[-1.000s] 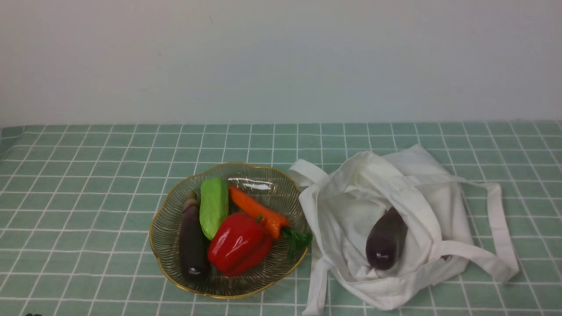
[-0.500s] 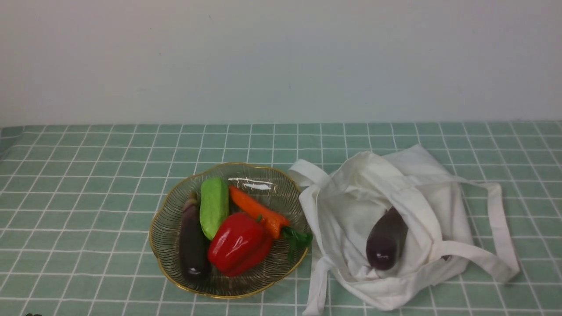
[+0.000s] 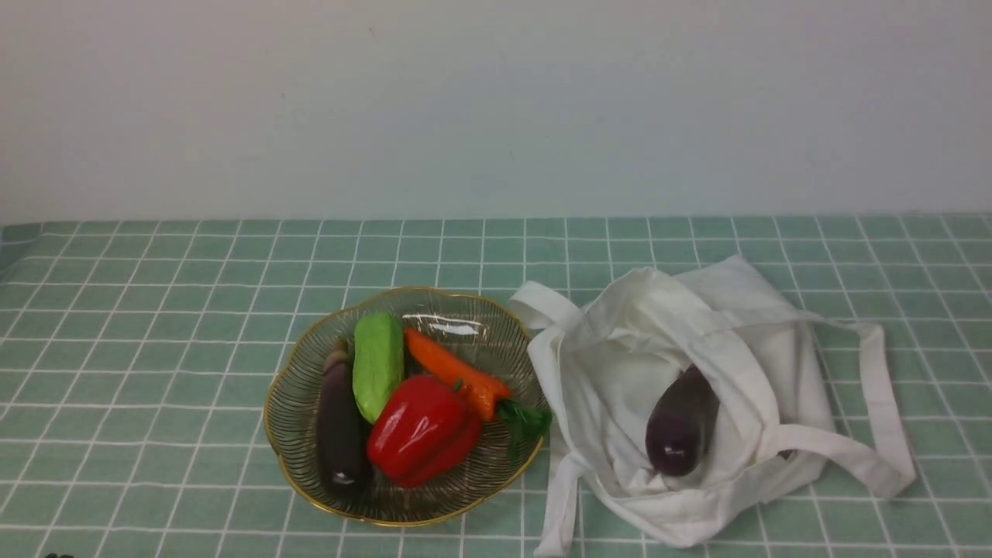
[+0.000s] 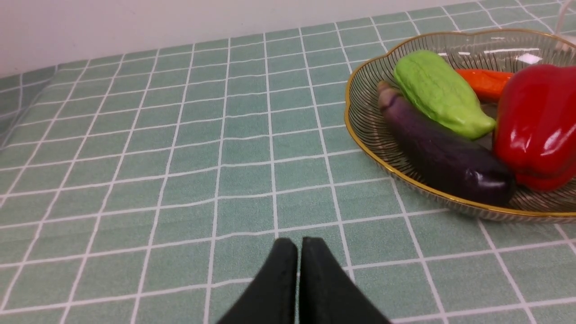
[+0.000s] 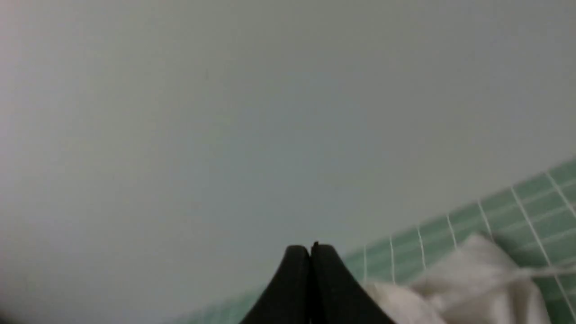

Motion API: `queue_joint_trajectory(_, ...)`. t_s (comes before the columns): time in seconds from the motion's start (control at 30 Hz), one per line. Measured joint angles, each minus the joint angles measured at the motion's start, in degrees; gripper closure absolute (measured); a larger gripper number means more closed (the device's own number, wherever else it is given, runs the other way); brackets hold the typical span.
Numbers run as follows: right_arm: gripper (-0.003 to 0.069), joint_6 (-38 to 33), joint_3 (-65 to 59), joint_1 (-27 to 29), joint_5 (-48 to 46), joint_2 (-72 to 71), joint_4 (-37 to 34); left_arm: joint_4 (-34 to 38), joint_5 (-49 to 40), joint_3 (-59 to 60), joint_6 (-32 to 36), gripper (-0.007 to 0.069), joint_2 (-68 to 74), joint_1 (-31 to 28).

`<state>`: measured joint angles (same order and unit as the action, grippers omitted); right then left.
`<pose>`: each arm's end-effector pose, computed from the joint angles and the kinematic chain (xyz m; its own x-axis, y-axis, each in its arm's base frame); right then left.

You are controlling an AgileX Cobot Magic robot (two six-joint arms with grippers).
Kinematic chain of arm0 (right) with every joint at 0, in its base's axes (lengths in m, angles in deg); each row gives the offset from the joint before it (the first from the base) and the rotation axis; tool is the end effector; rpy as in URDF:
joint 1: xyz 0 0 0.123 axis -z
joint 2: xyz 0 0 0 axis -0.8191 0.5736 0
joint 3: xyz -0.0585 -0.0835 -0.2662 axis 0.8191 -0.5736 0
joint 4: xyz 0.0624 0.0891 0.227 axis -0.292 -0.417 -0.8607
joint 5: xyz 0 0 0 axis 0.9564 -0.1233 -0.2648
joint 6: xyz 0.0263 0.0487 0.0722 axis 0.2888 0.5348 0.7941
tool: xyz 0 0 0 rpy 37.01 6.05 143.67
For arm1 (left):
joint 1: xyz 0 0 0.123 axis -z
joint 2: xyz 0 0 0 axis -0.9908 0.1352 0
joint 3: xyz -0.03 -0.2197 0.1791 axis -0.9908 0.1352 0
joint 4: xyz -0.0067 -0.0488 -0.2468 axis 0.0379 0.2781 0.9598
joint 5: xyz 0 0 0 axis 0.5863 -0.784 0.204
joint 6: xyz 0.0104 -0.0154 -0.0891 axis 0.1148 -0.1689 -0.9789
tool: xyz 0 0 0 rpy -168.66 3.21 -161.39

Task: Take vegetables from cloth bag on blue coffee tablecloth place on plate.
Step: 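Reach into the white cloth bag and grasp a vegetable inside with the right gripper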

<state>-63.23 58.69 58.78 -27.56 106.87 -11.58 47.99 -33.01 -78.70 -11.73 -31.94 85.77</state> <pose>0.0990 0.0294 0.3447 -0.3949 0.4606 -0.7949 -0.1477 0.8221 0.5498 0.0519 -0.0040 0.1706 -0.2977 0.1134 -0.9479 0.0990 0.9912 0.0875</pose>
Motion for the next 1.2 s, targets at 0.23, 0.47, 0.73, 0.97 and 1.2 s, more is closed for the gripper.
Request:
queue_joint_trajectory(0.23,0.0671,-7.04,17.16,-2.01,-22.02,31.74,2.43,0.00,0.00,0.00,0.00,0.0632,0.00,0.00)
queue_joint_trajectory(0.47,0.0662,1.84,23.48,-16.93,-19.25,46.59,15.57,0.00,0.00,0.00,0.00,0.0632,0.00,0.00)
queue_joint_trajectory(0.73,0.0508,16.66,26.82,-26.32,-18.64,58.84,28.47,0.00,0.00,0.00,0.00,0.0632,0.00,0.00)
queue_joint_trajectory(0.97,0.0140,24.26,26.98,-27.33,-15.63,66.48,30.95,0.00,0.00,0.00,0.00,0.0632,0.00,0.00)
queue_joint_trajectory(1.2,-0.0028,27.76,27.23,-27.33,-9.60,70.25,30.88,0.00,0.00,0.00,0.00,0.0632,0.00,0.00)
